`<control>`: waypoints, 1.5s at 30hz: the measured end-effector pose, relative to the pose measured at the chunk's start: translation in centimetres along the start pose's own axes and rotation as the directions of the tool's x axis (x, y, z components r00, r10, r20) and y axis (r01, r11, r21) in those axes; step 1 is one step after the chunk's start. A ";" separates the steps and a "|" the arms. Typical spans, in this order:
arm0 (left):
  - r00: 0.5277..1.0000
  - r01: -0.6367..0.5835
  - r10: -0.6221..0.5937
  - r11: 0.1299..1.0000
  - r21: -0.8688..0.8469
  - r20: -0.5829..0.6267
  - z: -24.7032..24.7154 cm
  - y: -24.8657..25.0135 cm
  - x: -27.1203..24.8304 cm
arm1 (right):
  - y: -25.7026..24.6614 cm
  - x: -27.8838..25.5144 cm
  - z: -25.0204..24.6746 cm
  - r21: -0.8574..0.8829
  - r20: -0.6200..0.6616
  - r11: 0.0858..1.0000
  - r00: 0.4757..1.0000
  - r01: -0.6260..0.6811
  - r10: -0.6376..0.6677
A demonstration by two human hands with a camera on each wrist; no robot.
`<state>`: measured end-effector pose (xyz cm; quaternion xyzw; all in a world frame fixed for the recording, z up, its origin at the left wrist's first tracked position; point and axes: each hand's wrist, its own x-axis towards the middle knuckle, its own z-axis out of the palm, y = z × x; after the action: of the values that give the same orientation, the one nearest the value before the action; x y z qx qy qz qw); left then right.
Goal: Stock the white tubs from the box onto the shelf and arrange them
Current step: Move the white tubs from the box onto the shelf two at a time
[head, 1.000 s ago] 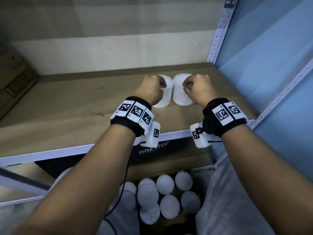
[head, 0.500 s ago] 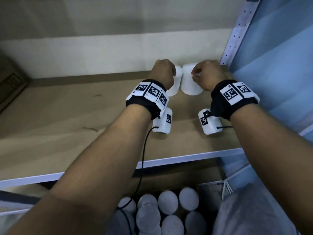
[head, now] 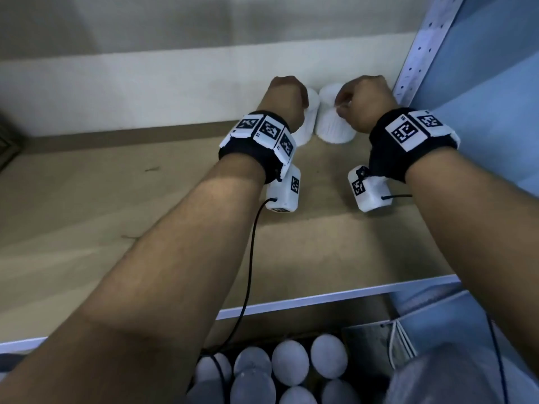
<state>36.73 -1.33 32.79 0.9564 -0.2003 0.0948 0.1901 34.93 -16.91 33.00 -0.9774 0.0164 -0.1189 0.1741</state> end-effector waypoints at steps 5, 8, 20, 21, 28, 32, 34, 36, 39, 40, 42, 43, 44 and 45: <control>0.990 -0.014 0.007 0.999 0.048 0.142 -1.5 -0.2 -0.5 | -0.2 -0.7 -0.8 -0.013 0.091 1.000 0.996 0.011 -0.010; 0.975 -0.020 0.006 0.998 0.061 0.224 -3.2 -0.6 -2.3 | -0.3 -2.2 -1.7 -0.030 0.166 0.999 0.986 0.035 -0.029; 0.961 0.089 -0.106 0.993 0.078 0.254 -7.4 0.8 -14.5 | -4.7 -14.3 -4.1 0.010 0.190 0.999 0.981 0.036 -0.037; 0.960 0.103 -0.119 0.992 0.076 0.254 -7.7 0.8 -15.7 | -5.1 -15.4 -4.2 0.013 0.197 0.999 0.979 0.047 -0.049; 0.954 0.103 -0.138 0.984 0.143 0.266 -9.3 1.3 -24.1 | -8.0 -22.4 -4.3 -0.016 0.239 0.989 0.961 0.149 -0.141; 0.933 0.147 -0.186 0.978 0.147 0.309 -9.5 0.6 -28.8 | -9.7 -26.2 -3.2 0.011 0.285 0.985 0.944 0.171 -0.167; 0.921 0.162 -0.207 0.974 0.160 0.329 -9.5 0.4 -30.9 | -10.5 -27.8 -2.6 0.020 0.312 0.984 0.934 0.178 -0.176; 0.913 0.178 -0.225 0.970 0.163 0.341 -9.2 0.1 -32.9 | -11.2 -29.5 -1.8 0.021 0.326 0.981 0.926 0.194 -0.190; 0.910 0.188 -0.234 0.969 0.163 0.343 -8.1 -0.5 -35.5 | -11.8 -31.8 -0.2 0.038 0.340 0.974 0.913 0.225 -0.224; 0.908 0.196 -0.239 0.968 0.157 0.345 -7.6 -0.7 -36.2 | -11.9 -32.4 0.3 0.041 0.354 0.972 0.907 0.230 -0.230; 0.897 0.221 -0.256 0.966 0.136 0.361 -6.4 -1.1 -38.0 | -12.1 -33.7 1.7 0.046 0.400 0.972 0.887 0.232 -0.231; 0.889 0.227 -0.261 0.965 0.132 0.376 -5.7 -1.3 -38.8 | -12.0 -34.2 2.4 0.043 0.422 0.971 0.876 0.236 -0.232; 0.876 0.232 -0.266 0.964 0.132 0.402 -5.0 -1.6 -39.6 | -11.9 -34.8 3.2 0.039 0.446 0.971 0.866 0.236 -0.228; 0.858 0.238 -0.274 0.962 0.136 0.434 -4.1 -2.0 -40.3 | -11.8 -35.2 4.0 0.042 0.467 0.973 0.856 0.229 -0.222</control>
<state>0.81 15.96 25.51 0.9770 -0.1060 -0.1471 0.1125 1.54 -1.89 25.42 -0.9734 -0.1397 0.1013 0.1504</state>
